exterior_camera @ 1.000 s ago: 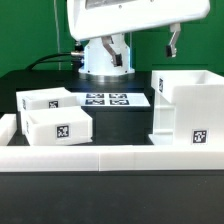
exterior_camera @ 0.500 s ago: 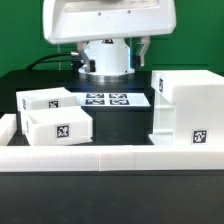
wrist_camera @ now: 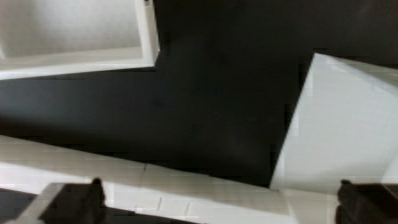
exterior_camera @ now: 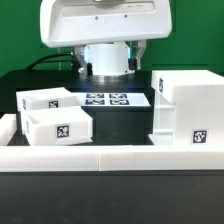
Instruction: Assemble drawer
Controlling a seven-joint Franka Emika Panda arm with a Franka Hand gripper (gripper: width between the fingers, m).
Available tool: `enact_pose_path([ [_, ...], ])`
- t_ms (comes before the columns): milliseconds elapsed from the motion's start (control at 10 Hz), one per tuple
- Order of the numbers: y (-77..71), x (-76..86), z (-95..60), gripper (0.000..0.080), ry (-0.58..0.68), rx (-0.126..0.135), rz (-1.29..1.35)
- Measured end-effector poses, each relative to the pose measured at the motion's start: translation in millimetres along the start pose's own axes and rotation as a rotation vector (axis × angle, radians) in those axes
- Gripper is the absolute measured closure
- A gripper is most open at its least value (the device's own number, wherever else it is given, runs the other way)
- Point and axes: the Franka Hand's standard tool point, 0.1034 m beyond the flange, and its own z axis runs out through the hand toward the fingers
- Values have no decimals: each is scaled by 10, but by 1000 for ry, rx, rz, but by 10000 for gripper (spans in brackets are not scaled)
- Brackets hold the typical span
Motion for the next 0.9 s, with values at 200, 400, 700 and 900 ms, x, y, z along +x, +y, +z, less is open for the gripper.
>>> enact_pose_path([
  [200,141,-266,161,151,5,-22,-43],
  [400,253,-423,331,151,-3,-32,-76],
  [700,400,-554,550,151,-10,-46,-96],
  [900,386,-533,539,151,-8,-46,-99],
])
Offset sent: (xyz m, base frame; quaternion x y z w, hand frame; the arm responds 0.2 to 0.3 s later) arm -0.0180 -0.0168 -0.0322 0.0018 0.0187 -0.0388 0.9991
